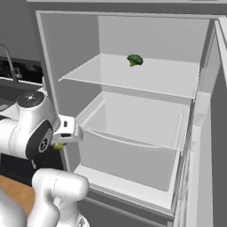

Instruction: Grab a lemon wedge from the fridge and one ice cube from the ice bowl, and put them in the glass of lemonade.

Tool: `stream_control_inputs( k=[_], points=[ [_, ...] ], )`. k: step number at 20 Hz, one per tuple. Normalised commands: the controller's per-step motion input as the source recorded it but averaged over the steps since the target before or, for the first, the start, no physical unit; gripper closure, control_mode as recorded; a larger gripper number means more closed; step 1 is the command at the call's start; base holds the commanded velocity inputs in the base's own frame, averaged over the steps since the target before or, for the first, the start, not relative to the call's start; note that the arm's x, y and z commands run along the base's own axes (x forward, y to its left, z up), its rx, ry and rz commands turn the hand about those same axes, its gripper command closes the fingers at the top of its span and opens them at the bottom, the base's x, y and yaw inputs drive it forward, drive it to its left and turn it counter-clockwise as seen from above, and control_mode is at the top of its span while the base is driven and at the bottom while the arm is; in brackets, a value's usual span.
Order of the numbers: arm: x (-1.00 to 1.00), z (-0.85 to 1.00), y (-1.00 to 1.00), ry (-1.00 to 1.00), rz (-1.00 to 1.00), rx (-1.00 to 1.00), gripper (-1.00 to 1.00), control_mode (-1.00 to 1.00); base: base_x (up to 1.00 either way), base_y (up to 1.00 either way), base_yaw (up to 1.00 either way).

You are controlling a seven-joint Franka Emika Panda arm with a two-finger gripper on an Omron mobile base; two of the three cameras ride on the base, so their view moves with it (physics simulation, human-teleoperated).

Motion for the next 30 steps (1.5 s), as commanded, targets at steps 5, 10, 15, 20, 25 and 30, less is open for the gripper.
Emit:
stream_control_inputs(
  k=[5, 10, 15, 20, 25, 30],
  points=[
    [0.0, 0.0, 0.0, 0.0, 0.0, 0.0, 1.0, 1.0, -0.7, 0.01, 0.0],
    [0.0, 0.0, 0.0, 0.0, 0.0, 0.0, 1.0, 1.0, -0.55, 0.38, 0.0],
    [0.0, 0.0, 0.0, 0.0, 0.0, 0.0, 1.0, 1.0, -0.02, 0.79, -0.01],
    [0.0, 0.0, 0.0, 0.0, 0.0, 0.0, 1.0, 1.0, 0.16, 0.98, -0.11],
    [0.0, 0.0, 0.0, 0.0, 0.0, 0.0, 1.0, 1.0, 0.35, 0.77, -0.19],
    [0.0, 0.0, 0.0, 0.0, 0.0, 0.0, 1.0, 1.0, 0.49, 0.38, -0.24]
  ],
)
